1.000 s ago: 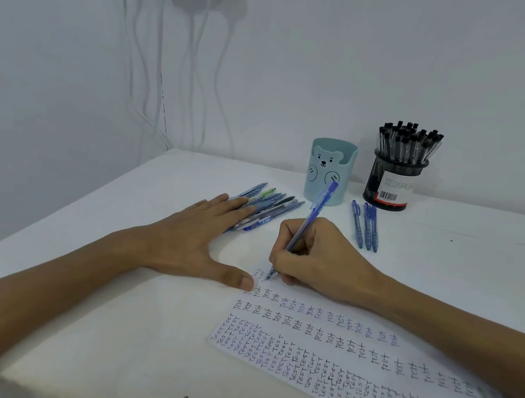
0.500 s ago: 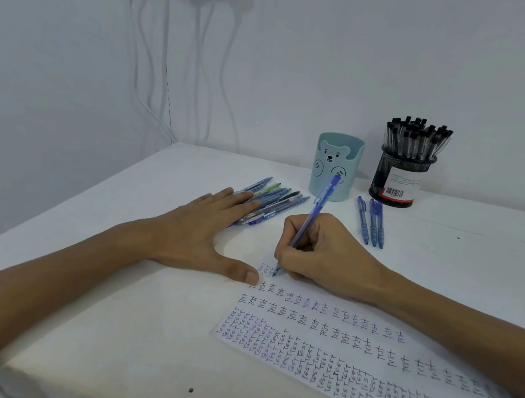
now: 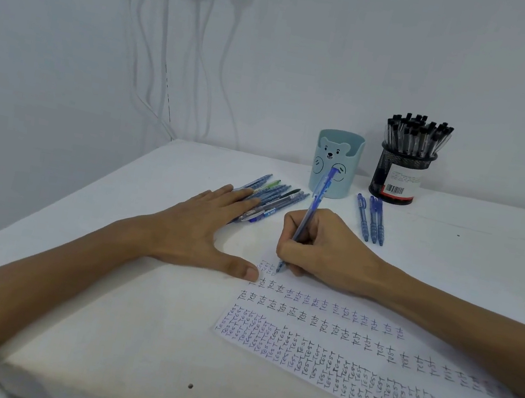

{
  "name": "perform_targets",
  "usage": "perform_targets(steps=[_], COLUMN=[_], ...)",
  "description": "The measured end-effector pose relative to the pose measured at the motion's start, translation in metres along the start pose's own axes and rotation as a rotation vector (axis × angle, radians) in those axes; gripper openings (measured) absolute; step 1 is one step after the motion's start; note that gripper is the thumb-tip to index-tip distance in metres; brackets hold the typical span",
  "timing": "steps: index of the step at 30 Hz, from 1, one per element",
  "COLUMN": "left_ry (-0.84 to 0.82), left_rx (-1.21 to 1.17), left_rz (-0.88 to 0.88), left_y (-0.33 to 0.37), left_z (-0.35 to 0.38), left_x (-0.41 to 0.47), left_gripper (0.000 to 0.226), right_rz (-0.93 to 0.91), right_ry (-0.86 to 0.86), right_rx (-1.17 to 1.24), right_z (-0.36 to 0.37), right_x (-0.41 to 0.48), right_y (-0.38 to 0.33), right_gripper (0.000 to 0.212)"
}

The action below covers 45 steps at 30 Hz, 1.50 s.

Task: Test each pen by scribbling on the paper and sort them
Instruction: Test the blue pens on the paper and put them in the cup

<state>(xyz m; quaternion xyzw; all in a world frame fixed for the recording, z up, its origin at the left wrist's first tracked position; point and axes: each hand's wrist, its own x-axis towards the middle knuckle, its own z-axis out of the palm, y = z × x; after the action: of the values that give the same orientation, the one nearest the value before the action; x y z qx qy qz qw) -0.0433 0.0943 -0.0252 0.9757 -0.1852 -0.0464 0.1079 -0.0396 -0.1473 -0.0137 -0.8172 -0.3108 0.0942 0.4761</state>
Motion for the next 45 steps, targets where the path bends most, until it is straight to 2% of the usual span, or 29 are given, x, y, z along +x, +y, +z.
perform_targets(steps=[28, 30, 33, 36, 38, 42, 45], left_ry=[0.012, 0.008, 0.003, 0.002, 0.0, 0.003, 0.003], left_rx=[-0.002, -0.006, -0.012, -0.017, -0.018, -0.013, -0.017], left_rz=[0.01, 0.007, 0.003, 0.002, -0.001, 0.006, 0.007], left_y=[-0.001, -0.001, 0.0, 0.0, 0.0, 0.001, 0.001], left_z=[0.0, 0.0, 0.0, -0.001, 0.0, -0.001, -0.001], left_x=[0.0, 0.0, 0.0, -0.001, -0.002, -0.001, -0.001], left_gripper=[0.143, 0.144, 0.143, 0.143, 0.143, 0.143, 0.141], right_rz=[0.0, 0.03, 0.13, 0.196, 0.158, 0.108, 0.113], right_ry=[0.061, 0.088, 0.159, 0.181, 0.19, 0.184, 0.223], right_rx=[-0.05, 0.014, 0.281, 0.463, 0.49, 0.436, 0.391], right_z=[0.002, 0.002, -0.002, -0.003, -0.003, -0.004, -0.004], right_x=[0.002, 0.002, 0.005, 0.01, 0.012, 0.009, 0.009], right_y=[0.003, 0.003, 0.003, 0.004, 0.008, 0.01, 0.008], right_gripper=[0.021, 0.023, 0.025, 0.043, 0.051, 0.018, 0.038])
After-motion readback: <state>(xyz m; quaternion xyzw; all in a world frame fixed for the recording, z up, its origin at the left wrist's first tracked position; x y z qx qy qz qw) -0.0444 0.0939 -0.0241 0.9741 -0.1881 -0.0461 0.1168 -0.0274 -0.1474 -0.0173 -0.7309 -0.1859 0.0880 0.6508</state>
